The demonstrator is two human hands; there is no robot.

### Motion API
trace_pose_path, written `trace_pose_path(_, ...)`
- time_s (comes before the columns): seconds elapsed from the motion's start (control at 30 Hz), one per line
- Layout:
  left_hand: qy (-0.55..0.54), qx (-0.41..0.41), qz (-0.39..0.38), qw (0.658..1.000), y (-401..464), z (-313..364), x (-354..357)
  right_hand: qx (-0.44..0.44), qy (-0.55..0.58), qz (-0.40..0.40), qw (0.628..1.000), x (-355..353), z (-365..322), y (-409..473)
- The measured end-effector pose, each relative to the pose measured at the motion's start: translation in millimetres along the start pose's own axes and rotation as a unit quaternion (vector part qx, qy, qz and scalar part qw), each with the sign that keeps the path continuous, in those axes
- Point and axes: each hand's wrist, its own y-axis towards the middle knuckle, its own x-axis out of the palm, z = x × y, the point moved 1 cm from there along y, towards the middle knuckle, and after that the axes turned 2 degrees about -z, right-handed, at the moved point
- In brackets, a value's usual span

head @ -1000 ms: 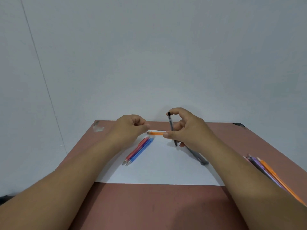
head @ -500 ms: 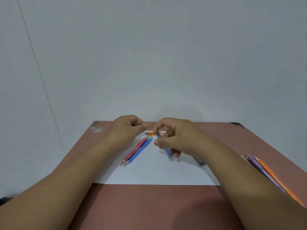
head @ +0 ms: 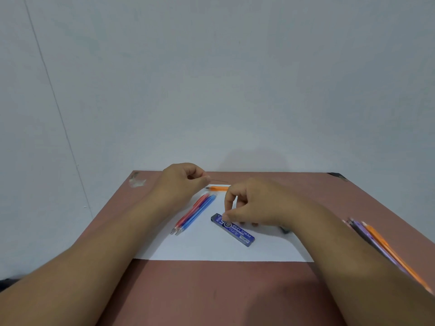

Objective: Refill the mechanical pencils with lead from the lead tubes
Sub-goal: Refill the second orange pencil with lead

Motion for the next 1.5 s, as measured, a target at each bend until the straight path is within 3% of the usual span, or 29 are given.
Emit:
trace_pose_path(0.13,0.014,0.023,-0.005,1.000,-3,5,4,0.004,-0.014,0.175,0.984,-1,11,12)
trace_pose_path(0.2,0.021,0.043,-0.004,0.999,-5,8,7,-0.004,-0.037,0.215,0.976,0,14,14)
trace_pose_path(0.43,0.030,0.104,-0.012,0.994,-7,20,16,-0.021,-0.078,0.255,0.964,3,17,20)
trace_pose_path(0.6,-0.055,0.057,-0.027,0.997,4,24,13,-0.002,-0.050,0.279,0.959,-1,25,20)
trace_pose_path(0.7,0.098,0.052,-0.067,0.992,19,29,16,0.005,-0.021,0.330,0.944,-1,31,21)
trace_pose_path(0.83,0.286,0.087,-0.121,0.947,35,25,31,0.016,0.065,0.370,0.926,-3,35,20)
trace_pose_path(1.03,0.350,0.113,-0.130,0.921,46,15,50,0.034,0.197,0.377,0.904,-5,34,17)
trace_pose_path(1.23,0.310,0.111,-0.091,0.940,48,5,46,0.045,0.271,0.379,0.884,-8,32,13)
trace_pose_path(1.5,0.235,0.092,0.017,0.968,26,-5,9,0.017,0.382,0.397,0.834,-15,28,13)
